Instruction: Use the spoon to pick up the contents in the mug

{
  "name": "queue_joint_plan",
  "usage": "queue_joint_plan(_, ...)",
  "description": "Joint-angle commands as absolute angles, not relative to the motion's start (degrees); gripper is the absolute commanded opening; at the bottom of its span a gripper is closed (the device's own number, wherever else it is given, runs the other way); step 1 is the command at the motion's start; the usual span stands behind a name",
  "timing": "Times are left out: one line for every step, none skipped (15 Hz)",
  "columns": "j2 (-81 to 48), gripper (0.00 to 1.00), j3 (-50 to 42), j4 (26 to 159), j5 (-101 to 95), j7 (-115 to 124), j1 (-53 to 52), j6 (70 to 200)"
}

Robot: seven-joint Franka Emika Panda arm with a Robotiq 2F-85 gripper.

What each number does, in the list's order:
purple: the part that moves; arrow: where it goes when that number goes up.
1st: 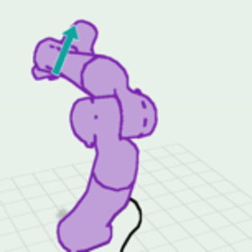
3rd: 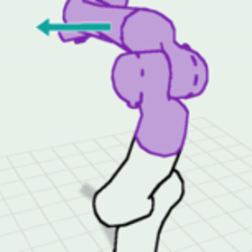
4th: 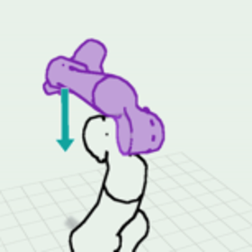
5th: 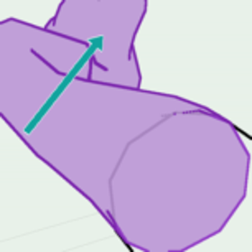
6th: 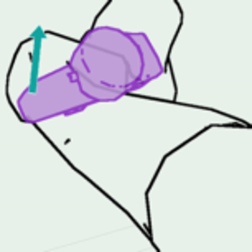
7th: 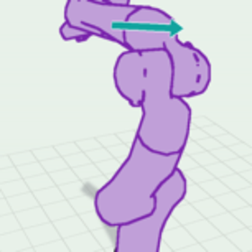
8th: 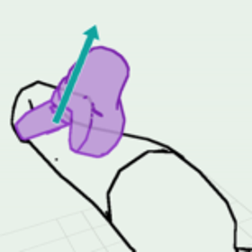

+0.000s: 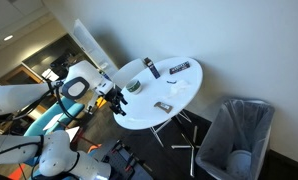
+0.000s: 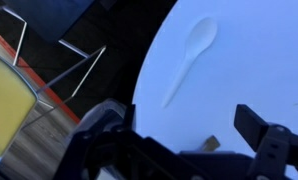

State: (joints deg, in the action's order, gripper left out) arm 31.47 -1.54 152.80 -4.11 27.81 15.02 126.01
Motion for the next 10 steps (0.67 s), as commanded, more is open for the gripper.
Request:
queue_joint_plan(31.1,1.00,-1.6,158.5,-3.9,35.0,19.6,131.2)
queue_joint_plan(31.1,1.00,-1.6,156.0,-3.9,31.1,18.1,128.3)
queue_joint_plan(30.9,1.00,-1.7,156.8,-4.0,31.4,18.7,128.8)
queue_joint_plan(30.9,1.00,-1.7,156.8,-4.0,31.4,18.6,128.8)
queue_joint_plan(30.9,1.00,-1.7,156.6,-4.0,31.3,18.5,128.8)
queue_joint_plan(30.9,1.00,-1.6,156.5,-4.0,31.3,18.4,128.8)
queue_joint_plan(30.9,1.00,-1.6,156.5,-4.0,31.3,18.4,128.8)
queue_joint_plan(29.2,1.00,-2.8,154.6,-1.5,31.4,18.0,127.4)
queue_joint_plan(28.1,1.00,-4.1,153.9,0.5,30.5,17.7,126.9)
queue_joint_plan(26.7,1.00,-5.5,153.0,2.8,29.9,17.8,126.8)
